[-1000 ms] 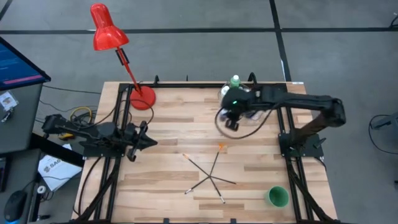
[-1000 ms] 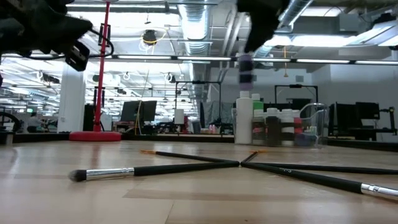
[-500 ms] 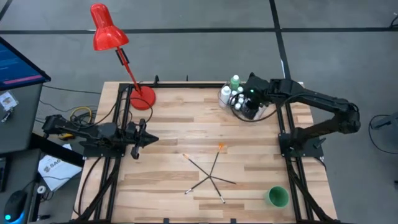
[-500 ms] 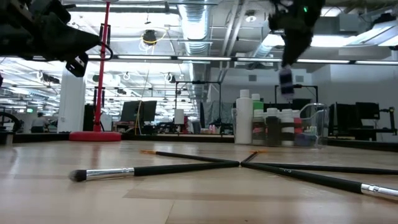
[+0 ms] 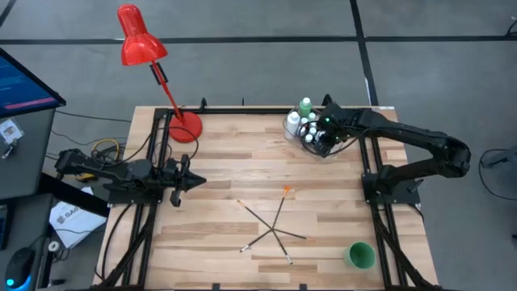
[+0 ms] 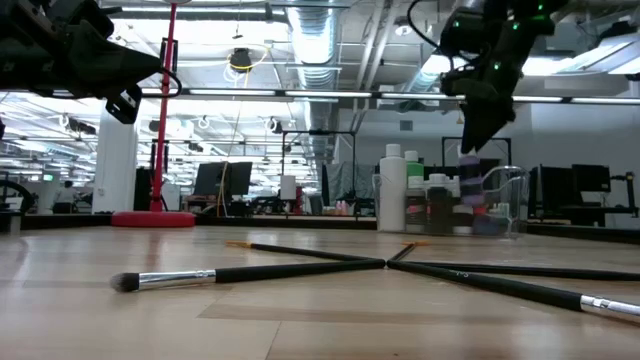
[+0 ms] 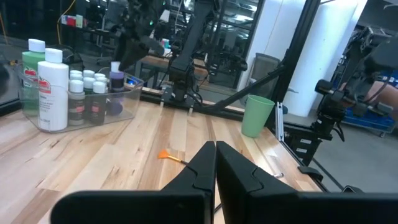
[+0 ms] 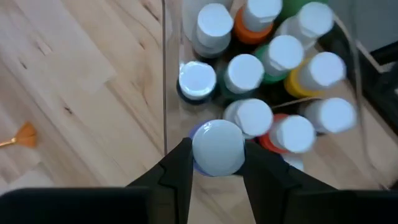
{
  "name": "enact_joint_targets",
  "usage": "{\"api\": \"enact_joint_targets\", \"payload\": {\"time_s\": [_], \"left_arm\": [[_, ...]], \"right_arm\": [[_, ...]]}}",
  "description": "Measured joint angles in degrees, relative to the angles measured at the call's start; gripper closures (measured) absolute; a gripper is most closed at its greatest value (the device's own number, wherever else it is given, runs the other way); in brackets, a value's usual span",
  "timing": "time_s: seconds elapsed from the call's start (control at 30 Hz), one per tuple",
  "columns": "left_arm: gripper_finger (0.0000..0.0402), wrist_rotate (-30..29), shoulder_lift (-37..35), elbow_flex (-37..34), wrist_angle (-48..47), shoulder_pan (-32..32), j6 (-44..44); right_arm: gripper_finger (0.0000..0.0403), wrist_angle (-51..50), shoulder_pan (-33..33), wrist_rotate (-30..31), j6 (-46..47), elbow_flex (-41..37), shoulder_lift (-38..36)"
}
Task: Pick & Place Paint Supplies
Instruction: Put the small violet paint bottle into the transparent bin, then put the yellow paint brush into the green cup
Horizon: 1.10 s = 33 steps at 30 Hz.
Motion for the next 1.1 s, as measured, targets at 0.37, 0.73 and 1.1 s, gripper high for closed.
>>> {"api": "enact_joint_targets", "payload": {"time_s": [0.37, 0.73, 1.1], "left_arm": [[0.04, -0.04, 0.11, 0.0, 0.02, 0.0, -0.02], [0.04, -0.04, 0.11, 0.0, 0.02, 0.0, -0.02], [0.04, -0.04, 0.1, 0.0, 0.17, 0.0, 0.33]], "right_arm": [[0.029, 7.61, -0.42, -0.22, -0.01, -6.7, 3.19], [0.026, 9.0, -0.42, -0.24, 0.19, -6.85, 3.78], [0.0207, 7.18, -0.26, -0.35, 0.17, -3.31, 1.79]]}}
